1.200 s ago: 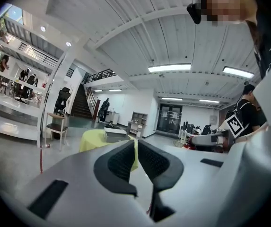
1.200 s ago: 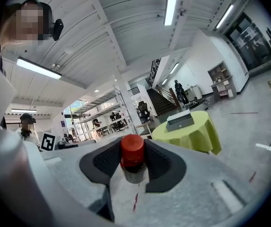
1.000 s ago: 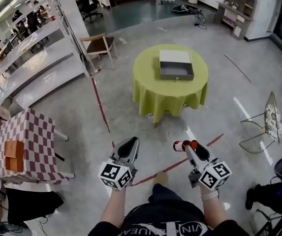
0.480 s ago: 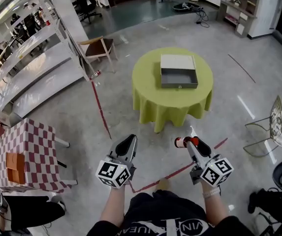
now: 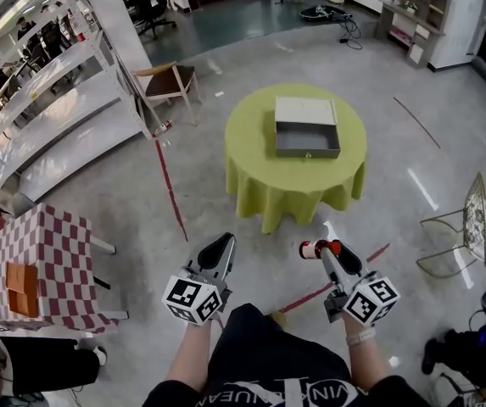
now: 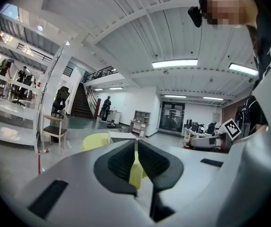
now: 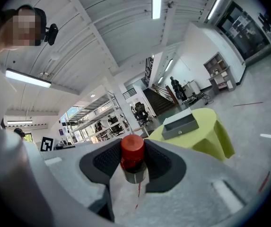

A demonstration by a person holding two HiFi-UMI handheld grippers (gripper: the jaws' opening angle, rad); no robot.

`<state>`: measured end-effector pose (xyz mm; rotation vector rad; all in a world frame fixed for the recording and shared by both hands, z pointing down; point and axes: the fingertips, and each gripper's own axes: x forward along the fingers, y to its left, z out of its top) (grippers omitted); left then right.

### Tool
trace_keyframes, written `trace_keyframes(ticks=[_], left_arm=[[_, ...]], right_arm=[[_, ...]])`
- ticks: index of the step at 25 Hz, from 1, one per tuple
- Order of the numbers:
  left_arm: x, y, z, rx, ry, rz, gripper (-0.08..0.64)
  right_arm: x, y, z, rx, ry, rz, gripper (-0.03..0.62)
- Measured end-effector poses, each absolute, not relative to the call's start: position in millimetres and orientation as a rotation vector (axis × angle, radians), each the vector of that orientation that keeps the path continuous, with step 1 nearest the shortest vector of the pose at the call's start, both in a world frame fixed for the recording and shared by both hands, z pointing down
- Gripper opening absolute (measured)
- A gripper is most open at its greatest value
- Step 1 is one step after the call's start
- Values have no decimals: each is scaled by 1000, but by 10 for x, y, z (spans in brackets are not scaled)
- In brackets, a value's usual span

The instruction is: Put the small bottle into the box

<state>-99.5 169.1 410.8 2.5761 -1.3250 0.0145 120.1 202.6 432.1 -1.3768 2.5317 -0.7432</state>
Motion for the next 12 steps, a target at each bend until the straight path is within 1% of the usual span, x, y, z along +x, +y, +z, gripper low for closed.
trace_keyframes(ticks=[12], left_arm=[[-870, 1168, 4422, 2539, -1279, 16, 26]], right_arm=[[1354, 1571, 4342, -1426, 2537, -743, 141]])
